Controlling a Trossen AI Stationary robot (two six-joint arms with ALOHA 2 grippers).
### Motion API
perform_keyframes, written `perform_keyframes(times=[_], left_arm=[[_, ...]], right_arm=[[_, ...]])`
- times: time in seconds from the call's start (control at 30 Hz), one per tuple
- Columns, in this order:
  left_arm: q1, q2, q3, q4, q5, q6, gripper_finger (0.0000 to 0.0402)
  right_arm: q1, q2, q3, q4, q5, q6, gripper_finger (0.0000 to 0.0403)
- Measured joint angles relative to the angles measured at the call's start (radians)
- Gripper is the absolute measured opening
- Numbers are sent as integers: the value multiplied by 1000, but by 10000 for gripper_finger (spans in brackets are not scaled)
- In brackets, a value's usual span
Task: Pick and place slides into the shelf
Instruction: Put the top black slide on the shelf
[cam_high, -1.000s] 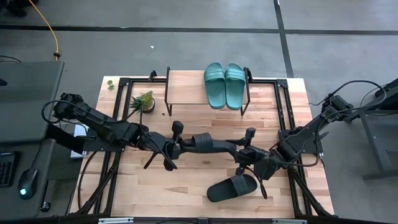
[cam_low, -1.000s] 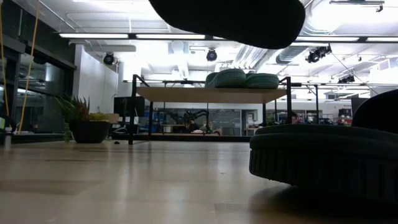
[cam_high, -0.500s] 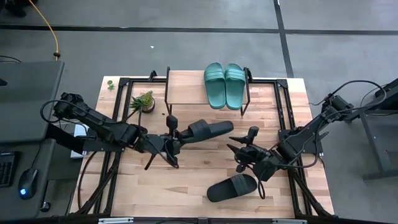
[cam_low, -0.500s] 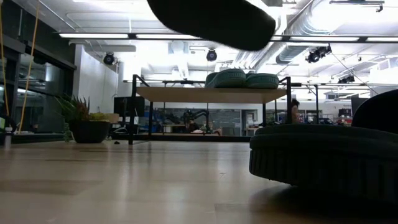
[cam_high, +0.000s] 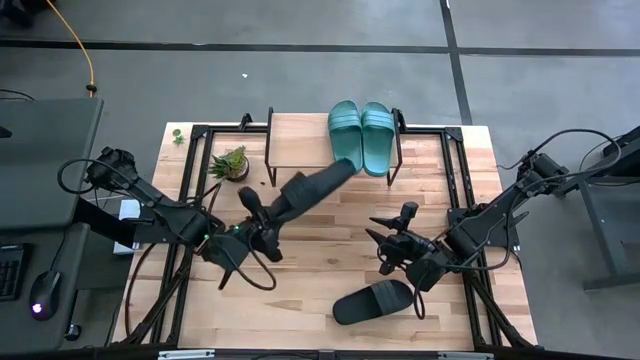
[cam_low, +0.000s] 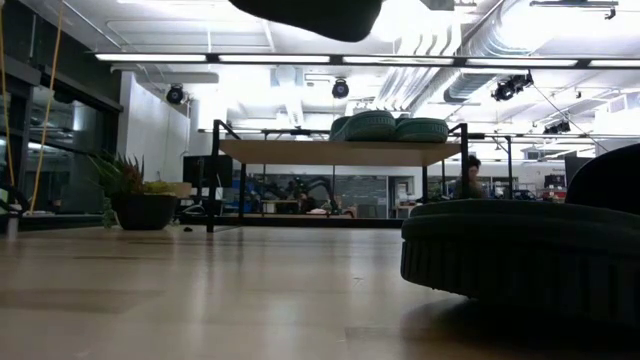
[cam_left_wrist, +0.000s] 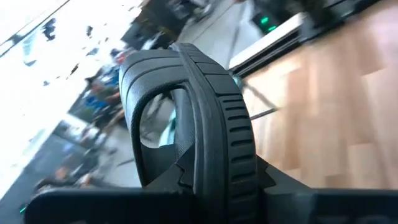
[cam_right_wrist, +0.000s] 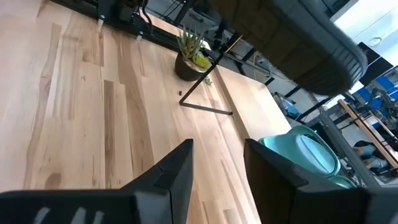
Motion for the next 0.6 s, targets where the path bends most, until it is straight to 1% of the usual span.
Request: perform_keyframes(times=[0.13, 0.4, 0.47, 0.6], left_arm=[[1, 0, 0, -8, -57, 0, 41], [1, 0, -1, -56, -207, -26, 38], [2, 0, -1, -56, -222, -30, 38], [31, 1, -3, -56, -221, -40, 38]], right_arm=[[0, 0, 0, 0, 0, 0, 131], [0, 0, 0, 0, -2, 3, 131], [0, 0, 0, 0, -2, 3, 131], [-1, 0, 0, 0, -2, 12, 131]])
